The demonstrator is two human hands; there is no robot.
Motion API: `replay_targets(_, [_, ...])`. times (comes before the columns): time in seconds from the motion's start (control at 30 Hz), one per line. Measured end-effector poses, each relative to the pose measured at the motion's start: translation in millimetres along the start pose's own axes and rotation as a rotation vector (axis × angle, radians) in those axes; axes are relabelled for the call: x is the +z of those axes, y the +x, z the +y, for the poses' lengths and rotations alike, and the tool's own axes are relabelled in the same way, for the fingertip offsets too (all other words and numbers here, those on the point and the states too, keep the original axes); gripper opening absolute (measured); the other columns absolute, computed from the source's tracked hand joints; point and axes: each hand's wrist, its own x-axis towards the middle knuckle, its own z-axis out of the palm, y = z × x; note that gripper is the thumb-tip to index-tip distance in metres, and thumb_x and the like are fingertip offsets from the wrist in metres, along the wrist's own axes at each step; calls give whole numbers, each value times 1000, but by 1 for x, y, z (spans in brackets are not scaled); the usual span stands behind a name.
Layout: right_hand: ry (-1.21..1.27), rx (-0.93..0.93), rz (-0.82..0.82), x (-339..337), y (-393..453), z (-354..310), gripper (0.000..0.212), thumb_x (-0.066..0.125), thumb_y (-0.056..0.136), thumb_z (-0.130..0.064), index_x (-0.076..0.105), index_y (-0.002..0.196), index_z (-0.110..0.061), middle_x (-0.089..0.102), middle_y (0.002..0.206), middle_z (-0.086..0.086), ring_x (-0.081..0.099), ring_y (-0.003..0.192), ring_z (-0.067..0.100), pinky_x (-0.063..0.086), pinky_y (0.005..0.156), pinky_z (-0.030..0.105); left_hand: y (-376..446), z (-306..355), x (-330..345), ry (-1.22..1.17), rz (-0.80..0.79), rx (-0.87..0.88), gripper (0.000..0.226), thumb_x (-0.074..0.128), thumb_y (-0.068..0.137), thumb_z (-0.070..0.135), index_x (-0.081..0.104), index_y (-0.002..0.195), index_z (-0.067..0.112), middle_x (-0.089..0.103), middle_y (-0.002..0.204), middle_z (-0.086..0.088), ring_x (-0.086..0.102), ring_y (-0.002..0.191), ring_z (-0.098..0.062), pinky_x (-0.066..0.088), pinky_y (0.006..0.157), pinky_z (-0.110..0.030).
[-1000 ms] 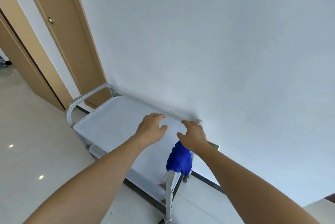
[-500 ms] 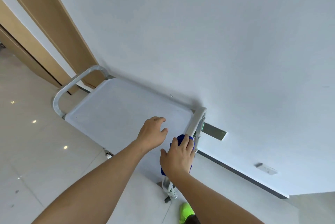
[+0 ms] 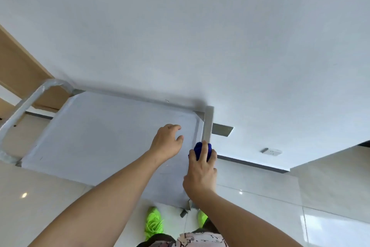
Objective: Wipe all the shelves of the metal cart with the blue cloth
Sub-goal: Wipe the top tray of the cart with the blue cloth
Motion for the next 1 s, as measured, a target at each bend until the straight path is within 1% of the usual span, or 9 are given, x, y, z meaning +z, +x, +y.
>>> replay_targets(0.07, [-8,45,25,-1,0,-4,68,70,76,-14,36,134,-25,-8,160,6,14,135,39,53,87,40,5,-7,-4,-8,-29,61,43,51,95,31,51,136,18,49,143,-2,47,129,-20,40,102,-30])
replay_targets(0.13, [-17,79,51,-2,1,-9,63,67,77,-11,41,132,-26,-5,159,4,20,130,35,53,86,40,8,-13,-8,-13,-56,123,43,52,95,31,51,136,18,49,142,-2,47,129,-20,41,102,-31])
replay_targets(0.3, [-37,129,85,-3,2,-16,42,58,84,-7,54,122,-24,7,160,2,28,122,33,48,86,39,8,-29,-21,-16,-133,245,43,53,94,31,52,135,16,50,141,-4,50,124,-22,43,100,-32])
replay_targets(0.37, [-57,150,102,-4,2,-20,37,58,87,-8,58,120,-25,14,158,1,32,118,32,45,84,37,8,-35,-26,-12,-149,269,43,53,94,31,52,135,16,50,141,-5,50,123,-23,44,100,-32])
replay_targets(0.43, [-103,174,107,-6,1,-24,31,61,91,-16,60,119,-28,18,154,-2,33,114,29,42,82,34,7,-38,-31,-7,-145,291,42,52,94,30,52,134,16,50,141,-5,48,126,-23,42,100,-32])
replay_targets(0.63, [-193,183,131,-12,-6,-33,20,64,95,-27,61,114,-28,31,143,-3,36,110,27,37,77,31,-8,-47,-42,0,-130,332,43,54,94,29,51,135,15,51,141,-6,48,126,-24,41,100,-32])
replay_targets(0.73, [-211,139,145,-15,-13,-35,15,61,96,-24,61,111,-24,37,134,-2,37,106,25,36,71,31,-20,-50,-50,1,-100,323,43,54,94,29,50,135,15,51,140,-7,49,125,-25,42,99,-33])
replay_targets(0.83, [-180,102,168,-14,-24,-38,10,58,99,-24,62,108,-23,41,126,-1,33,95,21,36,65,29,-35,-52,-59,12,-82,307,46,53,94,29,46,138,16,50,140,-8,47,126,-26,43,99,-35])
replay_targets(1.0, [-77,23,258,-5,-56,-48,14,57,101,-31,67,105,-21,46,123,-1,42,101,23,37,64,30,-73,-59,-69,60,-61,265,50,53,94,31,42,141,18,49,141,-8,45,127,-28,43,100,-37])
